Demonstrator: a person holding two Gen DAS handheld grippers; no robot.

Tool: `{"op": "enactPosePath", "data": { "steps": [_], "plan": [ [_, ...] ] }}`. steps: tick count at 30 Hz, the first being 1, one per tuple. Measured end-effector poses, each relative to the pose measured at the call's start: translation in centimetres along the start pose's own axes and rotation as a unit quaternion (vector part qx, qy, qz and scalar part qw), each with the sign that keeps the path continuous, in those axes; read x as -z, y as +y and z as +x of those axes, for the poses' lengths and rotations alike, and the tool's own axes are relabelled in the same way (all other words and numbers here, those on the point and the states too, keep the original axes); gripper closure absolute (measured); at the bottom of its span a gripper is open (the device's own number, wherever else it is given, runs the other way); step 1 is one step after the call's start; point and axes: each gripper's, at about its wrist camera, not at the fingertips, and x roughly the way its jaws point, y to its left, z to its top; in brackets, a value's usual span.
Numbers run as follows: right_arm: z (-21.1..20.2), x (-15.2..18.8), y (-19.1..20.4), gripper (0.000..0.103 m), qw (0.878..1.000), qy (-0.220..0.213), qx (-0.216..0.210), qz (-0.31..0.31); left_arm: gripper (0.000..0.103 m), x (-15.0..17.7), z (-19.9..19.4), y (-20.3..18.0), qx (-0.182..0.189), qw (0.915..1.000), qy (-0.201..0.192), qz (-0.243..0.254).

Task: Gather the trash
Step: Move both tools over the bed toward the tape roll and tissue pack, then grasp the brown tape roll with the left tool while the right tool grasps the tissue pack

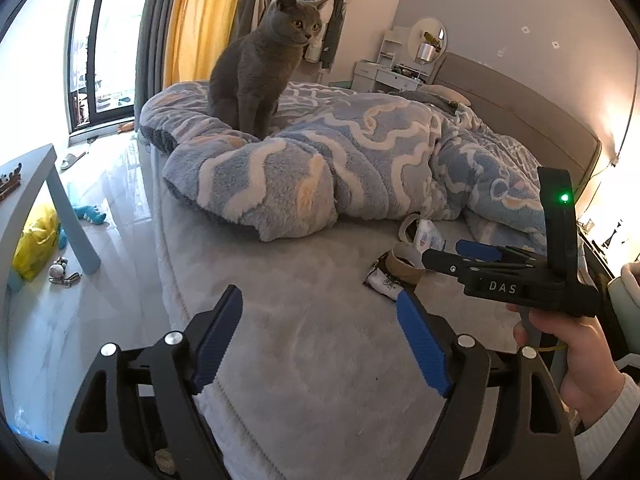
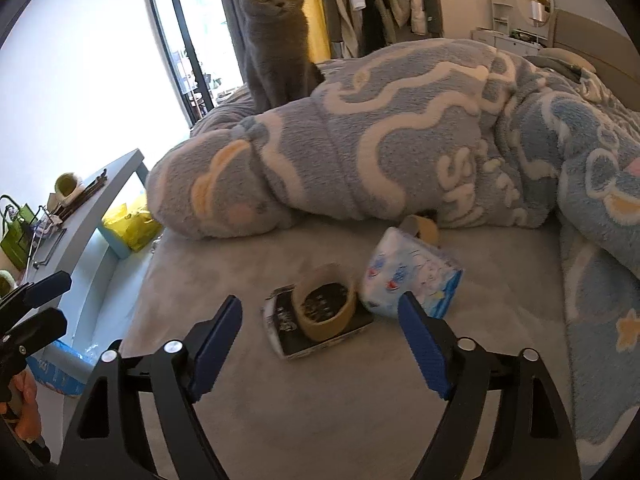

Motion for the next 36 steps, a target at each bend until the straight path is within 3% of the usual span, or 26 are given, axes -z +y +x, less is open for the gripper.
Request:
{"op": "enactPosePath", "data": {
  "steps": [20, 28, 36],
  "plan": [
    [2.8, -1.7, -6.9, 0.014, 0.996, 0.014, -0.003, 0.086, 0.017, -0.8, 5.8, -4.1, 0.055, 0.9963, 0.032, 0.057],
    [5.0, -1.5, -9.8, 0.013, 0.987, 0.032, -0.047, 0.149, 0.015, -1.5, 8.3, -5.7, 0.077, 0.9932, 0.047, 0.074],
    [7.0, -1.7, -9.9, 0.013, 0.985, 0.056, -0.069, 0.149, 0.015, -1.5, 10.9, -7.5, 0.083, 0.9896, 0.069, 0.096]
  ]
}}
